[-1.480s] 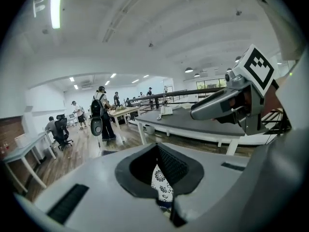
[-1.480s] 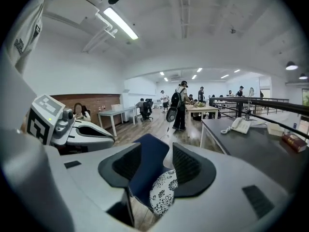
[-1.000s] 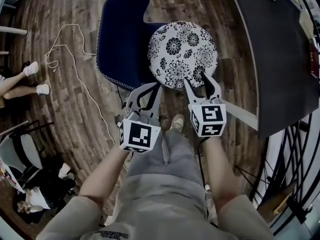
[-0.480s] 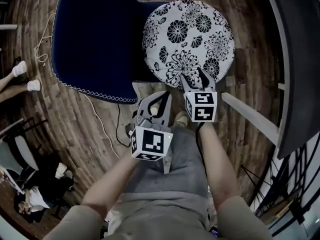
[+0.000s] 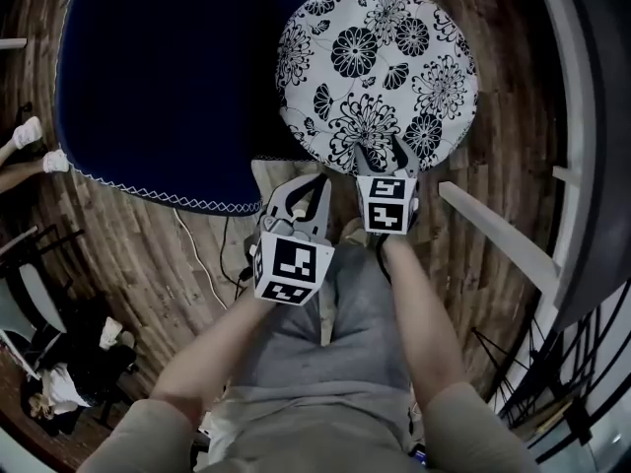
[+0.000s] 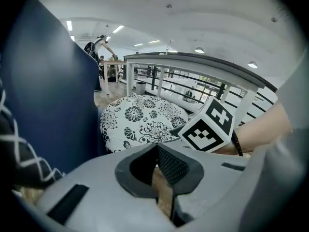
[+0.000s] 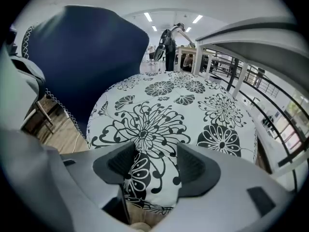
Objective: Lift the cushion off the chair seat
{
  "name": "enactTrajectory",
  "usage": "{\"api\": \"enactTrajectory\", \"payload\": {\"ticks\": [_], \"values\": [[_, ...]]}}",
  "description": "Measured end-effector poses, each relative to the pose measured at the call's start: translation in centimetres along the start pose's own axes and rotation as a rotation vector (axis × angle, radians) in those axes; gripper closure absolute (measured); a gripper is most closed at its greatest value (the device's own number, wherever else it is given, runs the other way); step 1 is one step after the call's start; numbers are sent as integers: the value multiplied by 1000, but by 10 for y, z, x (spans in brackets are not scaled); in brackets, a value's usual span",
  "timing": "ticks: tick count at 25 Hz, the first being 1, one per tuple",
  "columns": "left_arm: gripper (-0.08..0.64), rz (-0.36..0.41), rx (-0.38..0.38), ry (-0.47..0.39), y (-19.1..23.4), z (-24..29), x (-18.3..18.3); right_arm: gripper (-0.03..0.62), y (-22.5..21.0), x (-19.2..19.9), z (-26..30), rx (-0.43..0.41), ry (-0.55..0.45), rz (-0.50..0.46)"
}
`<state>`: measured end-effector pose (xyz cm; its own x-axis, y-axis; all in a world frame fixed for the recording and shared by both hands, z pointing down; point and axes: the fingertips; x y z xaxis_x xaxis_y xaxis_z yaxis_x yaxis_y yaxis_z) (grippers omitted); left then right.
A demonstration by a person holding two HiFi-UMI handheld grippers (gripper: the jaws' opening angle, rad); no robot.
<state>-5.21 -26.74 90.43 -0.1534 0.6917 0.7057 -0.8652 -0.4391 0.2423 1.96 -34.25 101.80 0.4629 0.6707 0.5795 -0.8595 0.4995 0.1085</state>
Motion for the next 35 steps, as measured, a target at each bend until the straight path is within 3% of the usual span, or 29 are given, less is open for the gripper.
{"api": "enactTrajectory", "payload": {"ticks": [3,6,7,12,16,30,35], "values": [[555,-15,-8,7,0,-2,-1,378,3,-2,-3,-12,15,-27],[555,-11,-13,6,0,-12,-11,559,13,-9,-8,-37,28,-68],[555,-6,-12,4,0,-18,-17,568,15,-12,-12,-40,31,-70],[555,27,14,-13,-18,-52,-36,572,2,-38,-66,-20,-13,-31],[555,84,11,-60,-32,-80,-74,573,-25,-90,-125,16,-117,-24],[555,165,-71,-321,-83,-287,-291,573,-80,-331,-456,102,-572,-39],[555,232,-34,-480,-125,-366,-377,572,-101,-398,-581,148,-773,-60]]}}
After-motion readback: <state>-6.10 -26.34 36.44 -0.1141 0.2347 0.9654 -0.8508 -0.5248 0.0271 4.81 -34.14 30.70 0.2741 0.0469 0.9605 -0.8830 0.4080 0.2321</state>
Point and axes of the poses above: the fingertips, and each gripper's own axes: z forward along the fingers, y to its left, x out of its underside, and after that the axes turned 8 degrees about x, right-handed
